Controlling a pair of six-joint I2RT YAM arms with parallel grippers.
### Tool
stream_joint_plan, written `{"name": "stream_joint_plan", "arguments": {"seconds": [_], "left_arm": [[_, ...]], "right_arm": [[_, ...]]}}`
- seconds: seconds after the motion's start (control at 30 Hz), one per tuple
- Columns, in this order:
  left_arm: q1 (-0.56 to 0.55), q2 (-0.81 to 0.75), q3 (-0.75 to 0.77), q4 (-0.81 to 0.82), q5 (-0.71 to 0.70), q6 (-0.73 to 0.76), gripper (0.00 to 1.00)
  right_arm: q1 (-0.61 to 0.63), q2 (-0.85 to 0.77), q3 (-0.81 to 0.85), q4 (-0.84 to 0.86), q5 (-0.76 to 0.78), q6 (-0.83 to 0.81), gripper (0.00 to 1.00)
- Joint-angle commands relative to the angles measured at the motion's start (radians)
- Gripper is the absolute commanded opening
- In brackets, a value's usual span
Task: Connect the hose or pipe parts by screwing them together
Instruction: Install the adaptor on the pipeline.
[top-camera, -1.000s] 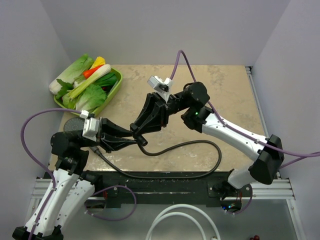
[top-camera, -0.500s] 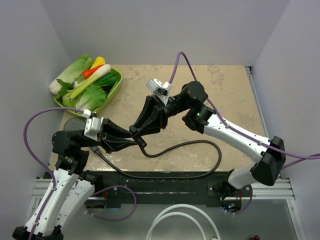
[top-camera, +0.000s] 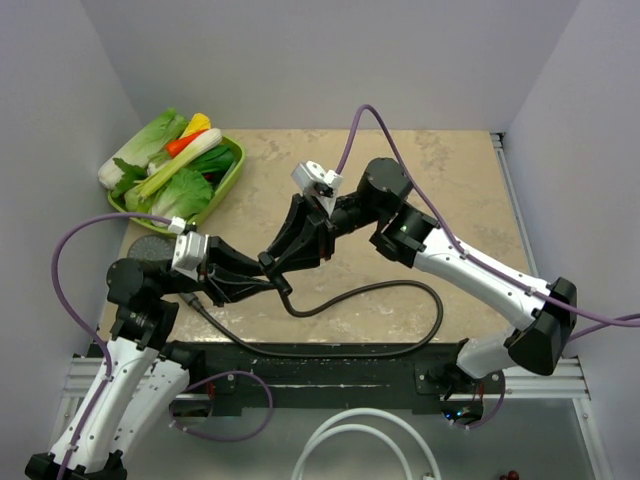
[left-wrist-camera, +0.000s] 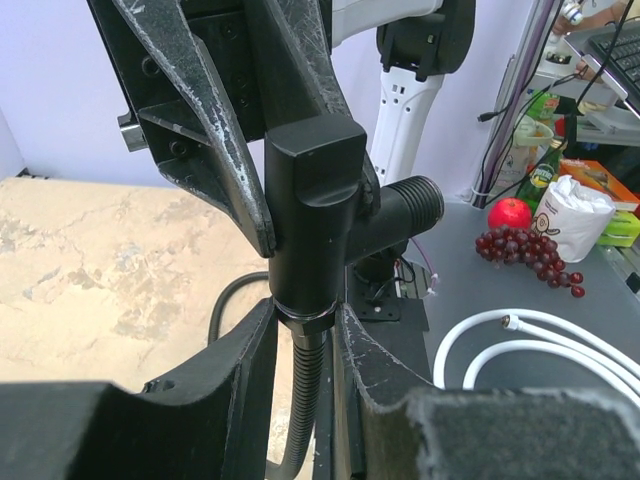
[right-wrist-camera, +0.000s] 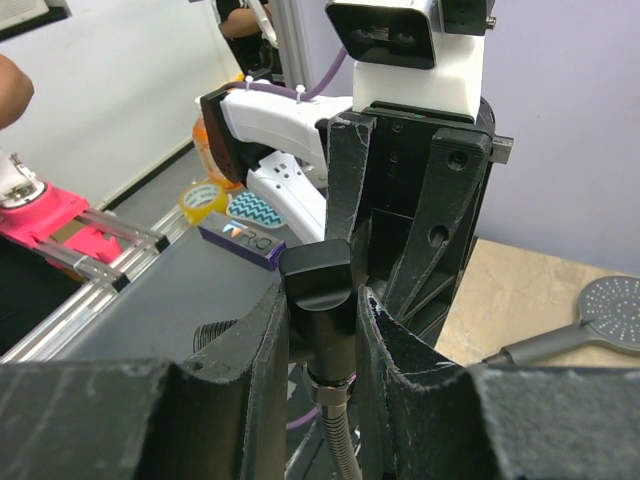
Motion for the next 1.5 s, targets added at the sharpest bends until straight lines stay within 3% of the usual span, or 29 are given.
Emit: {"name": "stream_joint_plan", "arguments": {"seconds": [0.0,0.4,0.87,1.27,1.47], "left_arm": [[-0.003,-0.022,0.058,0.107,-0.065,0.003,0.0],[-0.003,-0.033,0.054,0.084,-0.074,0.026,0.0],[-0.003,-0.031,0.069,0.06,-0.094,0.039,0.0],[-0.003,-0.026,0.069,0.071,-0.105,0.023,0.0],[-0.003,-0.026,0.067,0.02,-0.102,0.065,0.0]], "right_arm": [[0.003,0.008,-0.005,-0.12,0.043,-0.064,0.0],[-0.003,-0.029,0.009,-0.232,0.124,-0.119,0.0],[-0.005,-0.133,-0.137,-0.182,0.364,-0.089,0.0],[-0.005,-0.154,-0.244,0.041,0.361,0.042,0.0],[-0.005,-0.19,-0.215,0.124,0.385,0.072,0.0]]}}
